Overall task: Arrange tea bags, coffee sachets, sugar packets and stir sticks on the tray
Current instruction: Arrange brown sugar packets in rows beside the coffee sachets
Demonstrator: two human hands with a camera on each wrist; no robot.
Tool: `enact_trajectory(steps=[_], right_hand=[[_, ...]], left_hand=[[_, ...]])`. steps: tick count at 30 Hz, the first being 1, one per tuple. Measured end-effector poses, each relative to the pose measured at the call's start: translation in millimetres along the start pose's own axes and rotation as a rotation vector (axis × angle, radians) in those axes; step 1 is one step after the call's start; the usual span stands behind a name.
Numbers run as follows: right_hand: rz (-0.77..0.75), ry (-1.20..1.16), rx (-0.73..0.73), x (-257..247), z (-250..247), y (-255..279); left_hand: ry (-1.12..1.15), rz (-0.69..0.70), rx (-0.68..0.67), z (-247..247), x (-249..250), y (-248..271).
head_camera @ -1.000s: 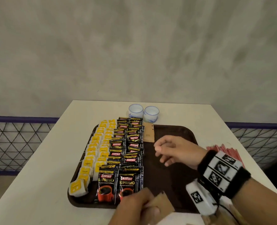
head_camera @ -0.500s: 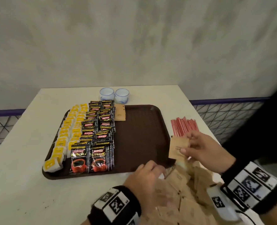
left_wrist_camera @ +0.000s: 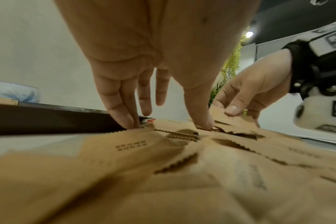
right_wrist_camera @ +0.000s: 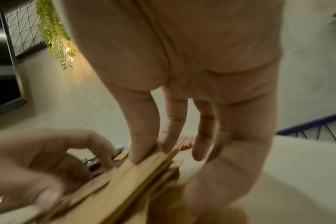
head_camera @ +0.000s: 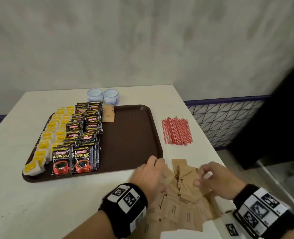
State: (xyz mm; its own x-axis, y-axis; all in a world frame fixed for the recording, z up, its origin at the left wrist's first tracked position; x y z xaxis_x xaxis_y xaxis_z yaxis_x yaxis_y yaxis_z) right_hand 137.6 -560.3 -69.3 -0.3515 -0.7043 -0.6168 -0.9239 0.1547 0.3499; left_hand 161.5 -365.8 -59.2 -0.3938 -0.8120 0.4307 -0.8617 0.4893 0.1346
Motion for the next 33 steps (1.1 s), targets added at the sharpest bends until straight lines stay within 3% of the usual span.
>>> enact_trajectory(steps=[8,13,17,21,25,30,33], right_hand=[[0.037,-0.271,-0.005,-9.3,40.5,8.3],[-0.072,-0.278,0.069,-24.3,22.6,12.9],[-0.151,-0.402,-0.016,-55.1,3.3,3.1],[-0.171,-0.545,-0.091,-107.6,11.2,-36.3],[-0.084,-0.691,-0.091,-170.2,54.0,-102.0],[-0.065,-0.455,0.004,-224.1,102.5,-185.0],[-0.081,-0.308,-0.040,-237.4,121.6,-215.9]], left_hand=[[0.191,-0.179,0.050,-8.0,-11.8,-1.6],[0.351,-0.199,0.172,-30.6,-35.7,20.5],[0.391,-0.195,0.224,-50.8,-58.5,45.1],[0.455,-0.218,0.308,-70.8,-90.2,75.7],[0.554,-0.301,0.454,-93.4,-128.0,100.3],[0.669,-0.396,0.479,-97.6,-156.1,110.3],[0.714,-0.432,0.508,-96.5,-168.1,111.7]])
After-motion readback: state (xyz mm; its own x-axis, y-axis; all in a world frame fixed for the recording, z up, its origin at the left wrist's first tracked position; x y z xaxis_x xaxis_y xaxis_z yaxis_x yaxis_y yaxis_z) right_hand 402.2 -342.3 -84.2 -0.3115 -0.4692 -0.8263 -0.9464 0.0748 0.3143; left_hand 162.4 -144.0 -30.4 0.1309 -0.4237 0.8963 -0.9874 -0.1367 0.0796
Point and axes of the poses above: each hand's wrist, its own y-axis away from the middle knuckle, its own z-axis out of the palm, x = y × z, the point moved 8 cm from there along -y, towards the middle knuckle, and after that the axes turned 4 degrees about x, right-handed, at the moved point
